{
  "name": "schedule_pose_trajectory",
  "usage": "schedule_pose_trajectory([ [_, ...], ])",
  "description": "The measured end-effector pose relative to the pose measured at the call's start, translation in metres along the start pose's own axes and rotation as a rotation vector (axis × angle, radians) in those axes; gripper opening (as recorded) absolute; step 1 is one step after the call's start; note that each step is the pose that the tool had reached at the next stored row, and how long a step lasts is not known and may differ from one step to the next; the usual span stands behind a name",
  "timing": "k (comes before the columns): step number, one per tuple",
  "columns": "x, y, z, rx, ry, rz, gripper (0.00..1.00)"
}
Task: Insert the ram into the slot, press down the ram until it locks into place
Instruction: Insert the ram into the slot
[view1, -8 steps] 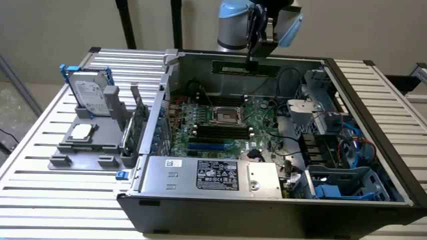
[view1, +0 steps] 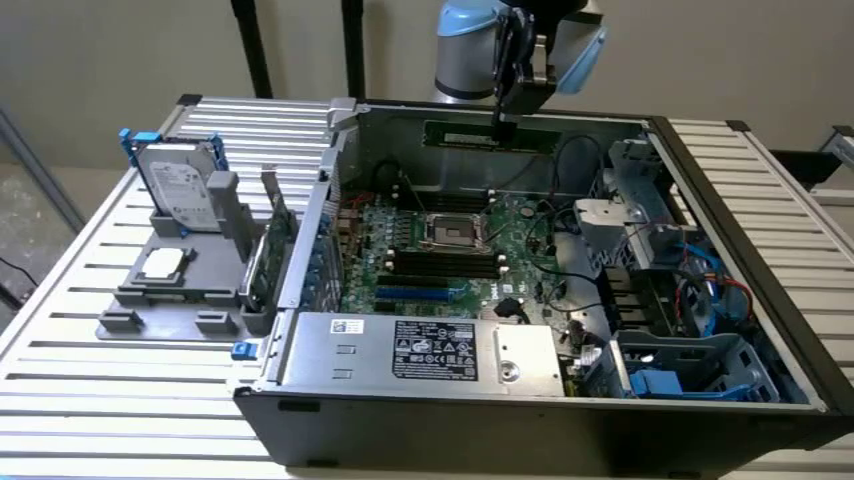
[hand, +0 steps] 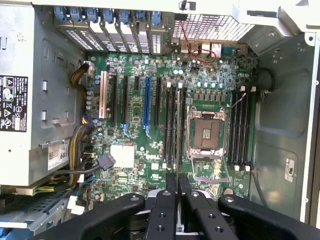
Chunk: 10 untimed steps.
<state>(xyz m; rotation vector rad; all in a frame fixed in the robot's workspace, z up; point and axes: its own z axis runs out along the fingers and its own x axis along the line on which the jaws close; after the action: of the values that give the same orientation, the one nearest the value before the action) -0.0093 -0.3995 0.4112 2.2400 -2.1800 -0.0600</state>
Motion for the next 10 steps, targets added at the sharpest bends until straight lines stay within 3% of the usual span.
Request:
schedule_pose_trajectory([
  [6, 0.0, 0.0019, 0.0013, -0.0001, 0.0006, 0.001, 0.13],
  [10, -0.001, 0.0155, 0.0083, 0.0044, 0.0031, 0.002, 0.13],
])
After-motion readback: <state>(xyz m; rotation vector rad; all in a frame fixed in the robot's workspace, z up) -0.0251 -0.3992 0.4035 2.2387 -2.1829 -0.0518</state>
